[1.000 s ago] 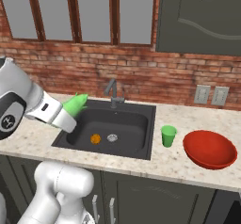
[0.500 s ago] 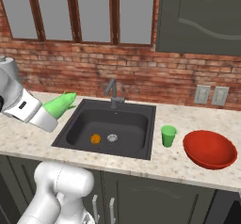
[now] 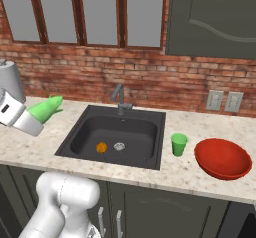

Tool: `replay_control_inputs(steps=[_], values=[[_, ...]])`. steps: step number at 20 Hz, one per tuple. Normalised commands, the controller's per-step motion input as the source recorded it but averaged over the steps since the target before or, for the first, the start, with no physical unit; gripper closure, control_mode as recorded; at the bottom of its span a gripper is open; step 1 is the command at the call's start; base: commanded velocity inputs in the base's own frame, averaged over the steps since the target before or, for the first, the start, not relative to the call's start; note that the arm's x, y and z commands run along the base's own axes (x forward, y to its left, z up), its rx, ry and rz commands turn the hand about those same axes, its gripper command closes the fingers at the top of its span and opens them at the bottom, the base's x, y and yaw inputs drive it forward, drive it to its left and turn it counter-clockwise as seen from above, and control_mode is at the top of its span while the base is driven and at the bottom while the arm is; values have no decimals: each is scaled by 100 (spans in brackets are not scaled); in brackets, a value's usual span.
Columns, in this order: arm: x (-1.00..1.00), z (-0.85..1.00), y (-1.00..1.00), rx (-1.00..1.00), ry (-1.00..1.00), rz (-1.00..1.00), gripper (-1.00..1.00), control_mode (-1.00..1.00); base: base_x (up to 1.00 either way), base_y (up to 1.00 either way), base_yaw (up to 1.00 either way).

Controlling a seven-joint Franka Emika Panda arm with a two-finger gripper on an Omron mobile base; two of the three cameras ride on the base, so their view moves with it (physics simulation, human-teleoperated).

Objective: Remove the corn and orange from the sink. Then move the bowl and cup from the counter to the sink for washing.

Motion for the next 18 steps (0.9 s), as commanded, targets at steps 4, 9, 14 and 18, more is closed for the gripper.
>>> replay_control_inputs(steps=[4,9,14,18], values=[[14,-3,45,5,0,10,100,-100,0,0,0],[20,-7,43,8,0,14,100,-100,0,0,0],[26,-12,39,11,0,16,100,-100,0,0,0],[32,-17,38,9,0,19,100,-100,0,0,0]])
